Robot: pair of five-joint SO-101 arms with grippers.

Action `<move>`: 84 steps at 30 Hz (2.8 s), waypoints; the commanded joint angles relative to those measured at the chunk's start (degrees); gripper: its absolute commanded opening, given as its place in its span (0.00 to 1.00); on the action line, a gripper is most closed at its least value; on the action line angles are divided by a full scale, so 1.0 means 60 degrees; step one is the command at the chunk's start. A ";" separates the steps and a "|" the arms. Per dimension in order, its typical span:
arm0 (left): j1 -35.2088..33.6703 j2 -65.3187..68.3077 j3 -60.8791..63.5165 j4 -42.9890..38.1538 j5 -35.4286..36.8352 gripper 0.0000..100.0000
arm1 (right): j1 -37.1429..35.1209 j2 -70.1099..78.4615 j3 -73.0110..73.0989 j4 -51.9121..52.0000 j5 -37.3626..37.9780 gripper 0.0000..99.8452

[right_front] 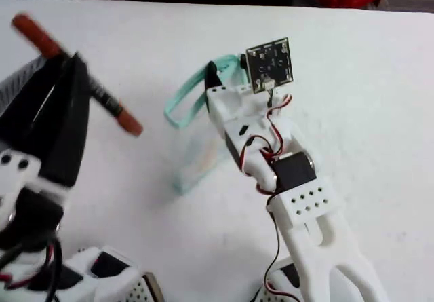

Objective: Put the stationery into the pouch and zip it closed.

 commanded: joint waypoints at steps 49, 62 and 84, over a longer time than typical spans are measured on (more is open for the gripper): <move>0.0139 -0.5780 1.9238 -1.2454 -0.0088 0.03 | 0.0037 0.0286 0.0762 -0.0095 0.0029 0.20; 0.0125 -0.5853 2.0615 -1.2454 -0.0088 0.03 | 0.0037 0.0286 0.0762 -0.0081 0.0029 0.20; -0.0022 -0.5853 1.8755 -0.8923 -0.0088 0.23 | 0.0037 0.0212 0.0952 -0.0286 0.0029 0.20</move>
